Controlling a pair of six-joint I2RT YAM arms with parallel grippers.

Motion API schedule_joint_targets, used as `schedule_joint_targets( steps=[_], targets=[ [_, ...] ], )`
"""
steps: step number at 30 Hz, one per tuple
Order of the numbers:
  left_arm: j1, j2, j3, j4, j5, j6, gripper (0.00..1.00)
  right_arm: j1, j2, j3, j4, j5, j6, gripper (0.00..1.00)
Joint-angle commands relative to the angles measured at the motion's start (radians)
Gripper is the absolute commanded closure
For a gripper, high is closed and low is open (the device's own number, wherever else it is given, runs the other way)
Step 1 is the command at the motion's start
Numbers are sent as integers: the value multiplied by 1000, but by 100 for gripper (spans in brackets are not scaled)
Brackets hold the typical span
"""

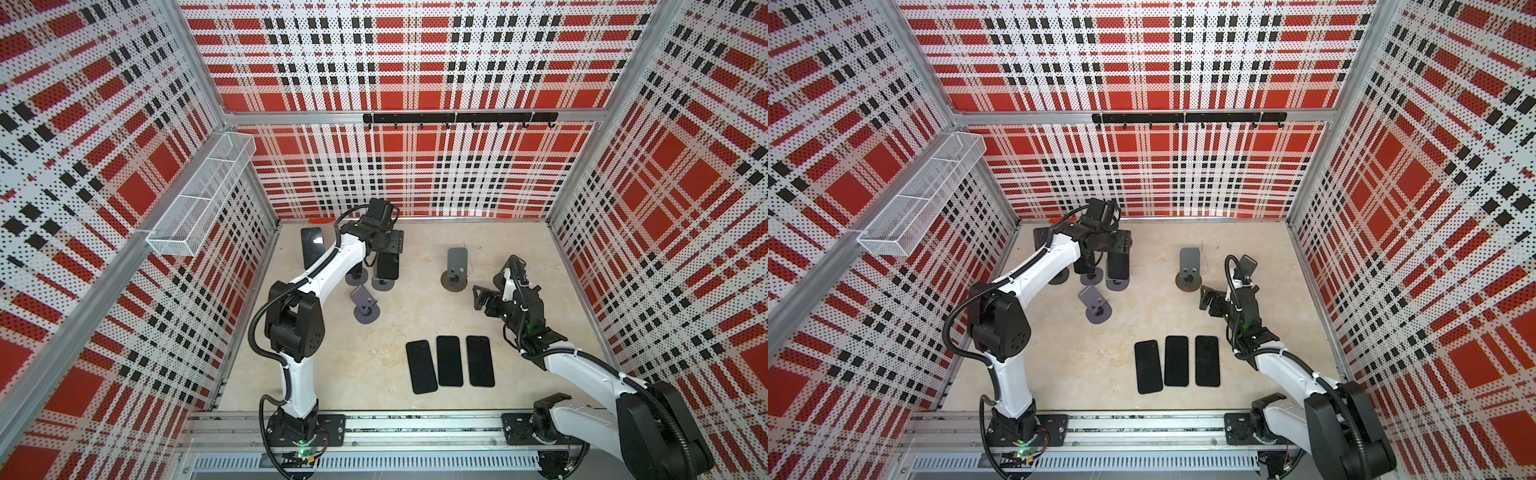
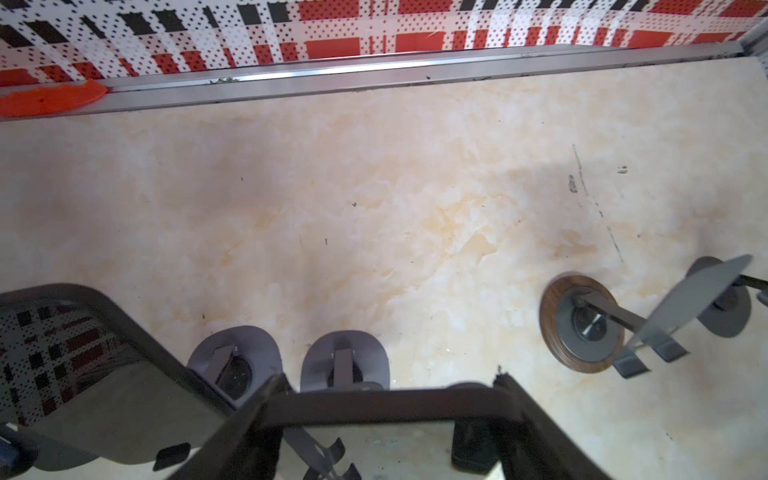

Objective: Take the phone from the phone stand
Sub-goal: 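Lift the phone off its stand with the left gripper toward the table center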

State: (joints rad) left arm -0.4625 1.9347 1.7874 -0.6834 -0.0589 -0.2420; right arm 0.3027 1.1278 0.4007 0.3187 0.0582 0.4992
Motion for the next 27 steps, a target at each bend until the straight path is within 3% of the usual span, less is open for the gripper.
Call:
schedule_joint_targets(
  steps=[1,13,27],
  targets=[
    [-60,-60,12,10,23,-8,40,4,-15,6,5,26,3,0],
    [-199,-21,-57,9,77,-15,40,3,-29,-10,9,71,5,0],
    [-246,3,-331,168,123,-114,40,3,-18,-3,3,69,6,0]
  ],
)
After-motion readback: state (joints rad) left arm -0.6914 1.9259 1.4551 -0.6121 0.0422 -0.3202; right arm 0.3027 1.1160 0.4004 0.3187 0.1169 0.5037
